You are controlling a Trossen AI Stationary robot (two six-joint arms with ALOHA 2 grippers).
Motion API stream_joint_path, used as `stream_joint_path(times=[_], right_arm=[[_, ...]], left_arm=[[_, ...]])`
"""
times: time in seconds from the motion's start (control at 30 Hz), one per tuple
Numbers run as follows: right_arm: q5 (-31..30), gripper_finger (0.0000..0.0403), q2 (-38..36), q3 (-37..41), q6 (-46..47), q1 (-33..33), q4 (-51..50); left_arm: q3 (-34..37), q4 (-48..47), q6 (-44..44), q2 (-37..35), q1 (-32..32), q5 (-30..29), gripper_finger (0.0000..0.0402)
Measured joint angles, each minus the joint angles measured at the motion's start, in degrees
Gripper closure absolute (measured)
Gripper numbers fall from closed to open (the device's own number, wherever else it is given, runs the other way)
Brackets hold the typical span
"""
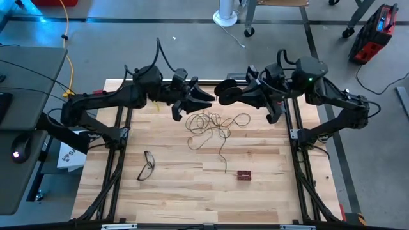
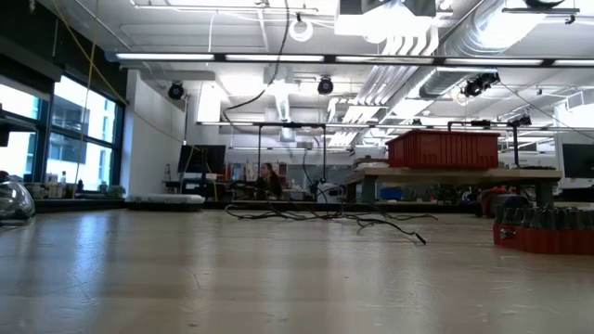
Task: Coil cords
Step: Coil the black wire into the spool
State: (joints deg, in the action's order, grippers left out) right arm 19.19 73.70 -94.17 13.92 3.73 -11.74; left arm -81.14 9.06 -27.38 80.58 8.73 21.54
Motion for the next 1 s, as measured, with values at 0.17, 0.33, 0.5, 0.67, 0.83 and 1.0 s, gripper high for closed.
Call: stream_joint_path(times=[0.17, 0.33, 0.5, 0.67, 0.83, 1.0], right_arm=[[0.2, 0.0403, 0.0, 0.0, -0.8, 0.0, 0.0], [0.8, 0.0403, -0.1, 0.0, -1.1, 0.0, 0.1], [0.8, 0.0403, -0.1, 0.0, -1.4, 0.2, 0.5], [0.8, 0.0403, -0.1, 0.1, -0.9, 0.2, 1.6], [0.8, 0.0403, -0.2, 0.1, -0.9, 0.2, 3.8], [0.8, 0.0403, -0.2, 0.1, -1.3, 0.8, 3.8]], left_arm=[[0.0, -0.3, -0.6, 0.7, 0.0, 0.9, 0.0240], [0.0, -0.2, -2.2, 0.1, 0.4, 4.0, 0.0240], [0.0, -0.9, -6.5, 0.5, 0.7, 6.7, 0.0240], [0.0, -3.1, -4.5, 0.5, 0.7, 6.0, 0.0240], [0.0, -7.0, 0.0, 0.6, 0.7, 0.3, 0.0241], [0.0, -6.5, -1.0, 0.6, 0.6, 2.1, 0.0241]])
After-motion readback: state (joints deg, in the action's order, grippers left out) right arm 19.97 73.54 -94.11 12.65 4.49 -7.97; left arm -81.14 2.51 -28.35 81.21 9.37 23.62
